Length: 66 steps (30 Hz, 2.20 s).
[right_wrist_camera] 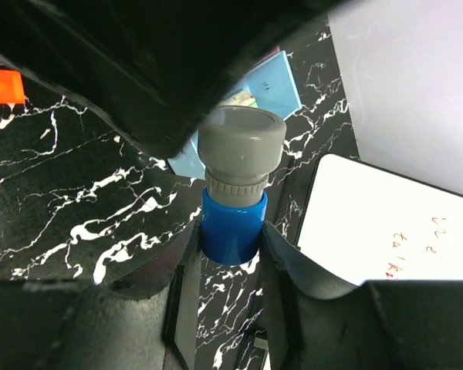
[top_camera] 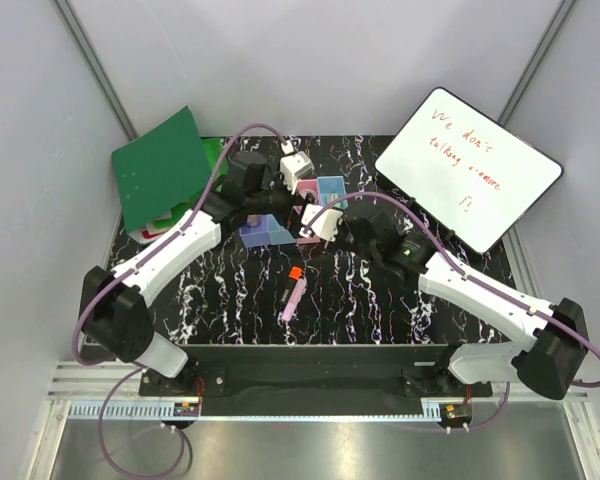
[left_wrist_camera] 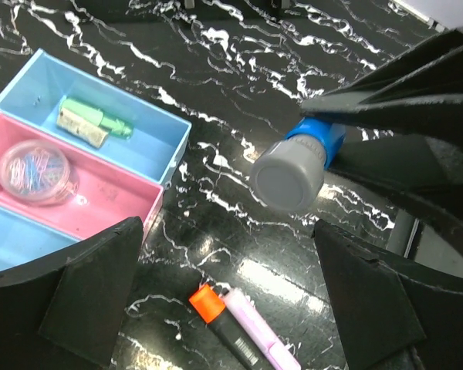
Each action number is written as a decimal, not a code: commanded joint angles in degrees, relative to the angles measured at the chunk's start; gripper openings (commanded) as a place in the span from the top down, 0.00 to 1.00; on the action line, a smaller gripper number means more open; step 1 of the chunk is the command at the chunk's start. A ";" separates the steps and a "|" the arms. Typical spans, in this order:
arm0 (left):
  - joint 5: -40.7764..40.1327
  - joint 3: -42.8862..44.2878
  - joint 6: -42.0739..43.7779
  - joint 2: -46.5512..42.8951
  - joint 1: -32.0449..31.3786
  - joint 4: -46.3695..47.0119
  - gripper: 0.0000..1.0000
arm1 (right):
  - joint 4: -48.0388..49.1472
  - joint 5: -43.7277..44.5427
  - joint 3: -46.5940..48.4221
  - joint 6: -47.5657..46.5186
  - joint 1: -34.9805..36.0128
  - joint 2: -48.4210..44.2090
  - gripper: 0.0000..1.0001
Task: Sort the stationery into containers
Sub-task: Pick up the stationery from the center of the board, then place the stationery in the storage box.
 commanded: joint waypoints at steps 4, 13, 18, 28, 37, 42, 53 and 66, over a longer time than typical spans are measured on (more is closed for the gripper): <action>5.15 5.90 -3.00 1.48 -0.44 5.17 0.01 | 4.31 1.15 2.23 -1.23 0.40 -0.61 1.00; 3.57 6.17 -1.69 2.88 -1.06 5.53 0.01 | 4.40 1.24 2.23 -0.97 0.49 -1.23 1.00; 2.52 6.00 -0.37 3.41 -1.58 5.53 0.01 | 4.32 1.41 2.75 -1.14 0.49 -1.32 1.00; -1.17 5.12 3.41 4.02 -2.11 5.62 0.01 | 4.14 2.12 4.95 -1.23 0.57 -1.23 1.00; -3.11 4.94 3.33 4.81 -1.67 7.64 0.01 | 3.88 2.47 4.43 -1.32 0.75 -1.84 1.00; -1.97 6.87 2.98 5.26 -0.79 7.82 0.01 | 3.61 2.56 3.55 -0.79 0.84 -2.46 1.00; -1.44 7.67 3.33 5.61 0.96 7.29 0.01 | 3.35 2.47 1.96 -0.35 1.01 -3.43 1.00; -0.47 9.86 3.68 9.03 1.05 7.64 0.01 | 3.35 3.00 4.77 -0.97 1.28 -2.90 1.00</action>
